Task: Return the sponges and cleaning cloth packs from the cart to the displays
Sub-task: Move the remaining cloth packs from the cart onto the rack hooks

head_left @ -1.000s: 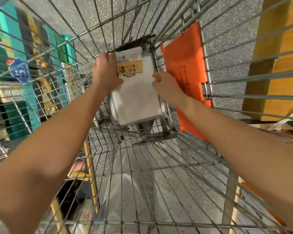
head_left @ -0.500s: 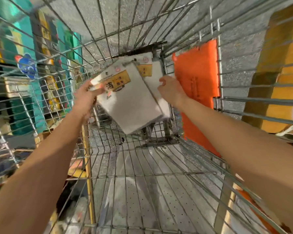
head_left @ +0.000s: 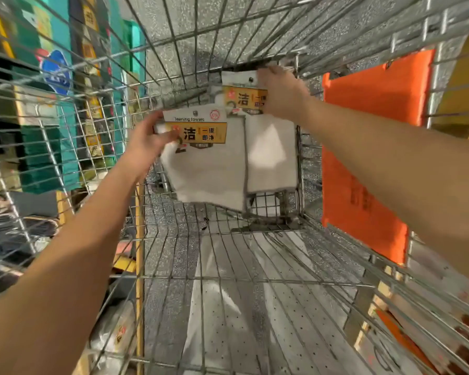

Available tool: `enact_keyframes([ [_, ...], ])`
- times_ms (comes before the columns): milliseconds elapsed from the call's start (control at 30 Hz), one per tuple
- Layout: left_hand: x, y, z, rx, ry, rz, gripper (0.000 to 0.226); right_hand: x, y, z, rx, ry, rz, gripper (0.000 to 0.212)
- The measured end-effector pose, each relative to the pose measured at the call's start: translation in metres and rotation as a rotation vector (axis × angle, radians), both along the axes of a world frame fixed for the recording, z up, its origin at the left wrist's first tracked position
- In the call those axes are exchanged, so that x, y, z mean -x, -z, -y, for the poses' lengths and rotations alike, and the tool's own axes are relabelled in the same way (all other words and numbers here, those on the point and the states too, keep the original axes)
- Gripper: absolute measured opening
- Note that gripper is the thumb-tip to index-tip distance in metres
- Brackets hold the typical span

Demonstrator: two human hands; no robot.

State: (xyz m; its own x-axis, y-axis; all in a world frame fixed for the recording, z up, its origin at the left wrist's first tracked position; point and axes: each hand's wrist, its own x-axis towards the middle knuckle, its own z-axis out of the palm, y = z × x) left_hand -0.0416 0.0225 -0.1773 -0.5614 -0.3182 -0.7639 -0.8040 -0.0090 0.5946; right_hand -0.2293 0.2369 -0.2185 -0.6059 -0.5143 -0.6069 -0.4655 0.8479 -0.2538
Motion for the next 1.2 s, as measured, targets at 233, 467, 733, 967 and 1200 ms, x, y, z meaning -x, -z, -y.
enact_keyframes([
  [233, -0.009, -0.021, 0.017, -0.102, -0.144, -0.016, 0.033, -0.011, -0.023, -0.013, -0.042, 0.176, -0.06, 0.024],
  [467, -0.001, -0.09, 0.03, 0.035, -0.001, -0.146, 0.013, -0.017, -0.119, -0.032, 0.142, 0.312, 0.205, 0.033],
  [733, 0.004, -0.22, 0.048, 0.105, -0.01, -0.374, 0.019, -0.036, -0.3, -0.041, 0.276, 0.308, -0.009, 0.011],
  [967, -0.013, -0.35, 0.073, 0.164, -0.104, -0.596, 0.016, -0.031, -0.445, -0.036, 0.406, 0.276, -0.133, 0.024],
  [1200, -0.11, -0.47, 0.093, 0.32, -0.223, -0.713, 0.029, -0.08, -0.561, -0.004, 0.646, 0.157, -0.085, 0.028],
])
